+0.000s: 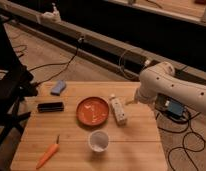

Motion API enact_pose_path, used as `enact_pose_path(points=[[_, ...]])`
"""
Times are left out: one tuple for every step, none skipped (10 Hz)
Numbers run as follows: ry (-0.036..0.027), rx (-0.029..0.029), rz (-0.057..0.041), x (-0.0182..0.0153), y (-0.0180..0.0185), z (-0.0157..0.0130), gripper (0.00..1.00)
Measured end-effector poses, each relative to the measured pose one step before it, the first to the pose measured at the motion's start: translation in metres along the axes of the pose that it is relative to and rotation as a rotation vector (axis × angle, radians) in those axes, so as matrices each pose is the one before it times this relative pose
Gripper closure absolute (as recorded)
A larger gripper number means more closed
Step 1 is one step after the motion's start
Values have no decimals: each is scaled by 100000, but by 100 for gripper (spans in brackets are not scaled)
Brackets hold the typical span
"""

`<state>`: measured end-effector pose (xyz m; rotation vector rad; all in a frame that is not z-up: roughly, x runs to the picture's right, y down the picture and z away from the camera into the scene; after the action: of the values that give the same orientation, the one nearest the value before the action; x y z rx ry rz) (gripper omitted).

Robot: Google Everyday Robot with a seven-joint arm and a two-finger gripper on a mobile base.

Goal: Push the ceramic bowl across the table

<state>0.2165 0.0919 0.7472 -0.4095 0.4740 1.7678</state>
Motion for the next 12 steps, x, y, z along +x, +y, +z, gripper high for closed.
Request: enact_pose_path(points=[[-3,-5,58,-1,0,-2,20],[12,10,-23,5,-6,4,20],[-4,-10,-2,-2,6,-1,20],[-8,-5,1,-3,2,-3,20],[5,7,6,2,-3,-1,20],[-5,-6,-4,-2,3,-2,20],[3,2,3,1,-2,3,20],[-2,2,-12,0,1,-1,20],[2,-6,2,0,2,1,25],[-3,5,-1,-1,-1,-1,34],[2,-4,-2,1,2,1,44],[3,0,-3,1,0,3,55]])
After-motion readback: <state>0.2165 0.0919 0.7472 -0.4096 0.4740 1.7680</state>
